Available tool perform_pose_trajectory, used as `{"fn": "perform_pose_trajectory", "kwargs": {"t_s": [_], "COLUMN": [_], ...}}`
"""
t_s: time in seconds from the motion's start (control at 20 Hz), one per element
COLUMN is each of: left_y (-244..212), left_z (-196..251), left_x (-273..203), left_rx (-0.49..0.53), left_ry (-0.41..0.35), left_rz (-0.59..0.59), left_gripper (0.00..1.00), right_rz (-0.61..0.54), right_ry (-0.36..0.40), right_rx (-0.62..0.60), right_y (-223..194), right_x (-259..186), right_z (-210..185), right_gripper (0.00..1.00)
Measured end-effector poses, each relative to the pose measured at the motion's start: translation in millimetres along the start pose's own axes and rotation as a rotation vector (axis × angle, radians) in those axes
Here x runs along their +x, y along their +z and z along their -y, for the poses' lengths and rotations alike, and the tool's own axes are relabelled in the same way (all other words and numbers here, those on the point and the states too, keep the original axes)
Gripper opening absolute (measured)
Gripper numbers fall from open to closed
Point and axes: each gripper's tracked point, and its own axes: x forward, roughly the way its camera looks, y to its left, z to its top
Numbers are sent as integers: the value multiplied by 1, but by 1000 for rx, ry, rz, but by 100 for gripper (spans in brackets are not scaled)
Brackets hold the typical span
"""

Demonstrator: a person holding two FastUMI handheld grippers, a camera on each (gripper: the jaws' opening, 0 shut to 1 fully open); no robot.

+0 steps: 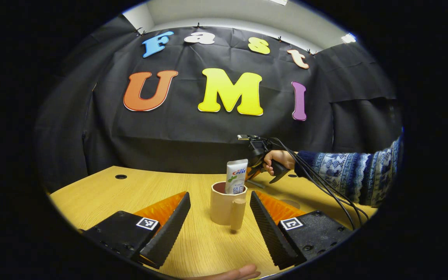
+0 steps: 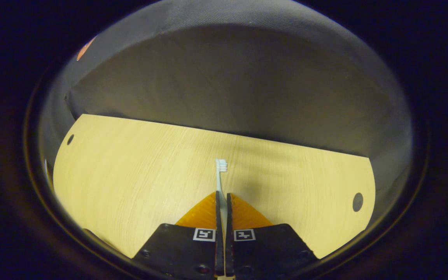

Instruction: Put the toothbrush and toothpaste on the desktop into the cup, then pick up the cup and place it on the coaster on the desktop.

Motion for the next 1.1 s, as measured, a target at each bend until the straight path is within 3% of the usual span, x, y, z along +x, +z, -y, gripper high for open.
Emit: {"fn": "perform_pose_trajectory", "kwargs": {"t_s": [0.35, 0.8, 1.1], "left_y": [2, 0, -4], "left_z": [-5, -10, -17], "left_x": [-5, -10, -9], "left_rx": [-16, -43, -70], "left_ry": [18, 35, 54], "left_rz": [17, 14, 0], "left_gripper": [98, 98, 98], "right_rz": [95, 399, 644], "right_ry": [25, 125, 249], "right_rx": [18, 30, 111], "right_y": [10, 40, 62], "right_x": [-3, -5, -10], "right_z": [-3, -9, -18], "right_gripper": [2, 2, 2]}}
